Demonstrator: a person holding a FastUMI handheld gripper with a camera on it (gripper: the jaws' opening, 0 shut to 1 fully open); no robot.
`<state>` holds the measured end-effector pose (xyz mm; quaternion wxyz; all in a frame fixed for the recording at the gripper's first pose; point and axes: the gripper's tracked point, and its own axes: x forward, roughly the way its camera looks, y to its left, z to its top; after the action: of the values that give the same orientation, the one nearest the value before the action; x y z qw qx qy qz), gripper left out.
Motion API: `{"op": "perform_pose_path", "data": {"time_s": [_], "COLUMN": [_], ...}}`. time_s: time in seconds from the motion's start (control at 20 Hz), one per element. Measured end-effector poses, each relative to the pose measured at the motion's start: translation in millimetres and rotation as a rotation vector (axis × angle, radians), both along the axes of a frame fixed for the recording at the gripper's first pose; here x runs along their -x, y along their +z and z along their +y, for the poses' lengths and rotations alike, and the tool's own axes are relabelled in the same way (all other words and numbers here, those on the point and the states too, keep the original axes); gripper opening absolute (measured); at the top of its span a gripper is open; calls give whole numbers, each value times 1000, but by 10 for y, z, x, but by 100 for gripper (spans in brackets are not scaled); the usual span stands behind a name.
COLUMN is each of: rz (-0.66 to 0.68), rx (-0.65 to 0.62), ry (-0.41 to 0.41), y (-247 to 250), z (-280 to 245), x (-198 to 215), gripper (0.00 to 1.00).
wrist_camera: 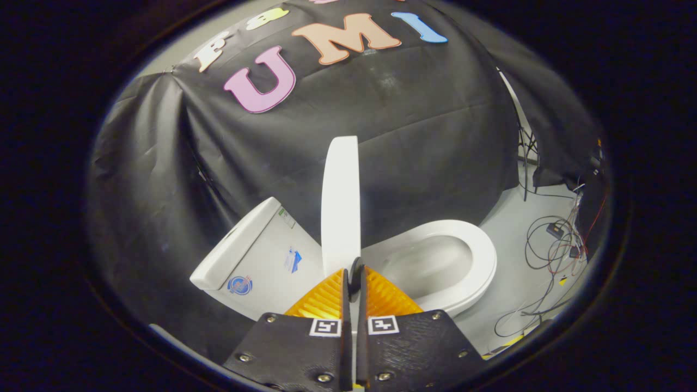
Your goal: Open the toilet lid.
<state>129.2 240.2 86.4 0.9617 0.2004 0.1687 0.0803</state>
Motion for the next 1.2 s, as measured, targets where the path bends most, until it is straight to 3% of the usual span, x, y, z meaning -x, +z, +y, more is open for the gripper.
{"op": "perform_pose_path", "data": {"time_s": [0.5, 0.9, 1.2], "rz": [-13, -136, -178], "rx": [38, 299, 352], "ry": [-21, -77, -57], "y": [89, 179, 204], "z": [185, 566, 843], "x": [4, 9, 54], "gripper": [5, 5, 5]}}
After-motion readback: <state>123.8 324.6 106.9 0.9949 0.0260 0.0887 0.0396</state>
